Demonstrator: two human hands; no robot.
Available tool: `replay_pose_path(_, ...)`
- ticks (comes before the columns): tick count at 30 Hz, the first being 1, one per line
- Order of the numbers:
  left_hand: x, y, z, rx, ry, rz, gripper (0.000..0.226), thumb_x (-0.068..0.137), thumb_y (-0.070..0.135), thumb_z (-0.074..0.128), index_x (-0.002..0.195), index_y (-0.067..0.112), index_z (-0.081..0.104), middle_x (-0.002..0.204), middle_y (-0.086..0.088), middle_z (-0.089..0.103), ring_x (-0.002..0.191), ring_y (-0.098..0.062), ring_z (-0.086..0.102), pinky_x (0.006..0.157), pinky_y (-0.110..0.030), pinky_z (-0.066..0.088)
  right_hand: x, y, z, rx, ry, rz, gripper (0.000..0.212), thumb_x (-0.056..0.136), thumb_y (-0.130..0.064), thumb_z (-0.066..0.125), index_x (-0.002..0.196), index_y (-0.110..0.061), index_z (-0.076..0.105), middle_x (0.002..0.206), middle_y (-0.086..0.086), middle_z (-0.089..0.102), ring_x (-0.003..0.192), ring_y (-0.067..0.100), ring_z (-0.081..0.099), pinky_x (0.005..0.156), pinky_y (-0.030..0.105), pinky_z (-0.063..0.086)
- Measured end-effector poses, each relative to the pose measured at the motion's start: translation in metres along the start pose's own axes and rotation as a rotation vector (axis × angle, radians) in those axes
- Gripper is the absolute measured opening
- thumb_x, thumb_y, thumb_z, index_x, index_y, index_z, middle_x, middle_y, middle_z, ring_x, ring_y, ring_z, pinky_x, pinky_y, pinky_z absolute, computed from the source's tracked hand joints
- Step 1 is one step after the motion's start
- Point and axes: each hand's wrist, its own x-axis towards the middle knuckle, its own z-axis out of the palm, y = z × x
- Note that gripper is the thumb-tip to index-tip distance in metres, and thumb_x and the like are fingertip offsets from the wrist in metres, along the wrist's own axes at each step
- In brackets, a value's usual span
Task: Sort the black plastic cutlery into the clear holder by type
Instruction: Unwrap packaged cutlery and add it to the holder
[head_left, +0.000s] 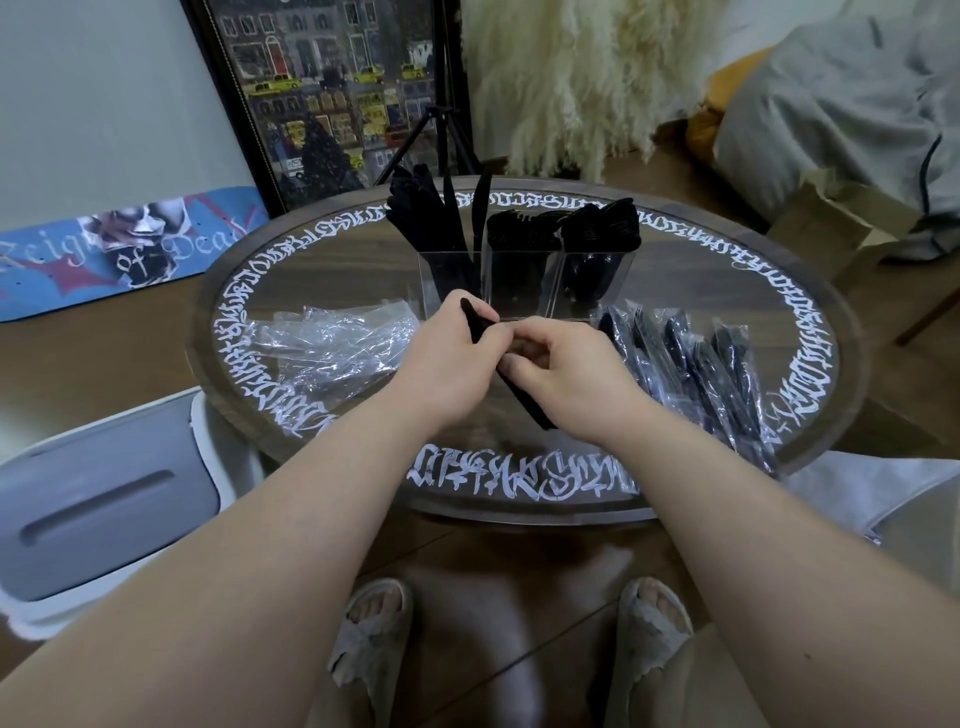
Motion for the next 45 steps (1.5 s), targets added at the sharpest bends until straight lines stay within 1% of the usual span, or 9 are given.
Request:
replay_pose_path(4, -0.002, 0.003, -0.002, -0.09, -0.002, -0.042, 0.011, 0.095, 0.017, 0.044, 0.105, 0.019, 0.049, 0.09, 0.002, 0.057, 0.076, -0.01, 0.05, 0.061, -0.025, 0.038, 0.001, 0.0, 0.006, 0.11, 0.02, -0.03, 0.024, 0.088, -0.025, 0.063, 0.11, -0.035, 0.066, 0.091, -0.01, 0.072, 0.093, 0.009, 0.066, 0.088, 0.039, 0.053)
replay_pose_path(10, -0.009, 0.003, -0.007, -0.113, -0.105, -0.047, 0.034, 0.1, 0.024, 0.038, 0.133, 0.023, 0.044, 0.121, -0.001, 0.056, 0.112, -0.016, 0.051, 0.09, -0.028, 0.038, 0.002, 0.002, 0.002, 0.18, 0.015, -0.033, 0.016, 0.088, -0.026, 0.067, 0.099, -0.039, 0.067, 0.082, -0.013, 0.07, 0.08, -0.004, 0.063, 0.087, 0.035, 0.054)
replay_pose_path(14, -0.01, 0.004, -0.01, -0.151, -0.142, -0.039, 0.039, 0.102, 0.025, 0.036, 0.141, 0.025, 0.039, 0.135, 0.002, 0.05, 0.121, -0.011, 0.043, 0.091, -0.022, 0.031, 0.002, 0.0, 0.0, 0.25, -0.011, -0.012, 0.011, 0.087, -0.027, 0.068, 0.096, -0.034, 0.067, 0.077, 0.001, 0.072, 0.067, 0.008, 0.063, 0.077, 0.044, 0.057)
replay_pose_path(18, -0.01, 0.002, -0.011, -0.179, -0.176, -0.031, 0.042, 0.102, 0.026, 0.034, 0.145, 0.025, 0.034, 0.142, 0.005, 0.047, 0.13, -0.009, 0.039, 0.097, -0.02, 0.028, 0.003, 0.0, -0.003, 0.313, -0.035, 0.015, 0.01, 0.089, -0.026, 0.066, 0.098, -0.026, 0.068, 0.081, 0.011, 0.072, 0.063, 0.009, 0.062, 0.074, 0.041, 0.059)
replay_pose_path(24, -0.009, 0.001, -0.009, -0.163, -0.177, -0.026, 0.049, 0.101, 0.019, 0.035, 0.149, 0.025, 0.026, 0.15, 0.003, 0.038, 0.137, -0.012, 0.034, 0.114, -0.033, 0.027, 0.004, 0.002, -0.001, 0.224, 0.014, 0.003, 0.019, 0.094, -0.023, 0.059, 0.092, -0.041, 0.062, 0.079, -0.007, 0.071, 0.061, 0.003, 0.06, 0.072, 0.036, 0.058)
replay_pose_path(29, -0.005, 0.002, -0.005, -0.095, -0.096, -0.017, 0.049, 0.099, 0.011, 0.034, 0.147, 0.02, 0.031, 0.122, -0.004, 0.058, 0.106, -0.018, 0.059, 0.09, -0.029, 0.047, 0.005, 0.003, 0.004, 0.042, 0.103, -0.018, 0.015, 0.091, -0.021, 0.06, 0.094, -0.035, 0.063, 0.065, -0.016, 0.063, 0.062, 0.002, 0.057, 0.072, 0.033, 0.055)
replay_pose_path(34, -0.002, 0.002, -0.006, -0.013, -0.081, 0.009, 0.04, 0.1, 0.011, 0.04, 0.139, 0.018, 0.046, 0.137, 0.0, 0.053, 0.126, -0.013, 0.048, 0.108, -0.03, 0.037, 0.005, 0.003, 0.005, 0.019, 0.122, -0.037, 0.01, 0.088, -0.025, 0.066, 0.098, -0.026, 0.067, 0.072, -0.004, 0.067, 0.07, 0.013, 0.061, 0.073, 0.037, 0.053)
replay_pose_path(39, -0.002, -0.003, -0.007, -0.042, -0.109, 0.02, 0.037, 0.099, 0.018, 0.046, 0.135, 0.018, 0.052, 0.13, 0.001, 0.059, 0.122, -0.013, 0.053, 0.108, -0.034, 0.04, 0.006, 0.005, 0.005, 0.019, 0.145, -0.041, 0.015, 0.088, -0.019, 0.066, 0.099, -0.027, 0.07, 0.072, -0.019, 0.061, 0.068, -0.001, 0.056, 0.07, 0.018, 0.047)
replay_pose_path(45, -0.009, 0.001, -0.007, -0.161, -0.179, 0.048, 0.022, 0.098, 0.013, 0.047, 0.106, 0.028, 0.061, 0.083, -0.007, 0.063, 0.076, -0.013, 0.059, 0.075, -0.032, 0.054, 0.008, 0.007, 0.005, 0.043, 0.156, -0.039, 0.015, 0.09, -0.013, 0.06, 0.092, -0.022, 0.072, 0.071, -0.014, 0.065, 0.069, 0.007, 0.061, 0.073, 0.032, 0.054)
